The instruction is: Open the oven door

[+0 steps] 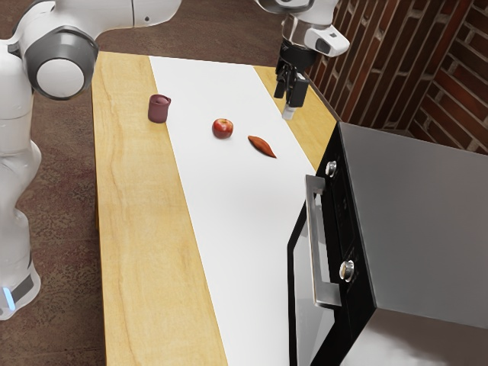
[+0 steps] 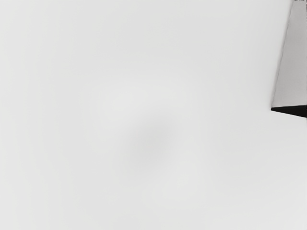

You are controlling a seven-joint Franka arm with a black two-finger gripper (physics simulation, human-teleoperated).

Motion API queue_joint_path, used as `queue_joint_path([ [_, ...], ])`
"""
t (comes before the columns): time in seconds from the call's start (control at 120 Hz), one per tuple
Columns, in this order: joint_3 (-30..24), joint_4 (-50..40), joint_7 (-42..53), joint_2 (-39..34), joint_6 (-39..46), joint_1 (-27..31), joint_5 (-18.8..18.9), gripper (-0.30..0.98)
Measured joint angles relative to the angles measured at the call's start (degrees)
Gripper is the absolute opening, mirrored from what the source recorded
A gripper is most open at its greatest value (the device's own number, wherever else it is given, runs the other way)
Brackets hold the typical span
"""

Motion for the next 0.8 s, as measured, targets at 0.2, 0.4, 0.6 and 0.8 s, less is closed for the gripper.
queue_joint_path([
  [0.2, 0.46, 0.0, 0.09, 0.26, -0.08, 2.67, -2.95, 0.69],
  [0.4, -2.0, 11.29, 0.71, -1.53, -1.93, 3.15, -2.97, 0.69],
  [0.6, -26.5, 16.6, 15.48, -1.67, 3.7, -4.23, 13.05, 0.68],
  [0.8, -35.79, -7.63, 25.99, -18.67, 12.37, -3.38, 21.56, 0.68],
])
